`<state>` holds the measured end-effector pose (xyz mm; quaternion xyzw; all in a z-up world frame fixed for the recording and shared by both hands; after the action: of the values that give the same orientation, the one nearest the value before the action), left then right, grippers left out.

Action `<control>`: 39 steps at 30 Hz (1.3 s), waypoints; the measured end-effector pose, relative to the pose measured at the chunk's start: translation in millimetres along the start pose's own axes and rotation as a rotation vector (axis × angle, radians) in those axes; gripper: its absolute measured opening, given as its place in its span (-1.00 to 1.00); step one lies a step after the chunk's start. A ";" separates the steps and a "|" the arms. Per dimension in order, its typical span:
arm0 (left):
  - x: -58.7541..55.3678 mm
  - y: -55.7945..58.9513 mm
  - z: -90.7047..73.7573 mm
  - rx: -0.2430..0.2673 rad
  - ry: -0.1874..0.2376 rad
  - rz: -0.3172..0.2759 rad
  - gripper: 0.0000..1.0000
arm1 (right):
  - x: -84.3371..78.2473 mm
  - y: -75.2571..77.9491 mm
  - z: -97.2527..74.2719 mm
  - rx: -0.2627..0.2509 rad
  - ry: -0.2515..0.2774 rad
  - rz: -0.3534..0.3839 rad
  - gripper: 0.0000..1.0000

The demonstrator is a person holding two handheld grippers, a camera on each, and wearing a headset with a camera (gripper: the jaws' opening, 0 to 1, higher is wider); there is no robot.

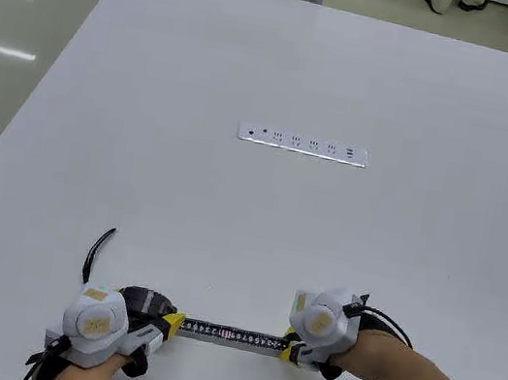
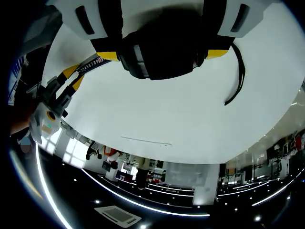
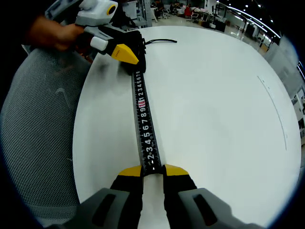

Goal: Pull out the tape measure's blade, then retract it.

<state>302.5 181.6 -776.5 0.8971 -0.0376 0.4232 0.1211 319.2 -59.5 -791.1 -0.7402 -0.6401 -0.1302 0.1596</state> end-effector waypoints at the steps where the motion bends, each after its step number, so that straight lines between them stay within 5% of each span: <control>1: 0.0 0.0 -0.2 0.001 0.001 0.001 0.28 | 0.9 -0.4 0.5 -0.001 0.001 0.000 -0.72; 39: 0.3 -0.5 1.1 0.001 -0.008 -0.005 0.28 | 20.7 -3.6 10.3 -0.013 0.027 -0.022 -0.71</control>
<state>303.6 181.9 -777.1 0.8990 -0.0357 0.4194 0.1214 318.6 -36.1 -792.1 -0.7323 -0.6450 -0.1463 0.1621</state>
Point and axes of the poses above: the centre of the closed fingertips' face, and the gripper's own axes: z roughly forward along the fingers, y roughly to its right, x roughly out of its top, the point moved 4 cm from there along -z, roughly backward along the fingers, and after that the axes turned 1 degree about z, right-handed, at the moved point
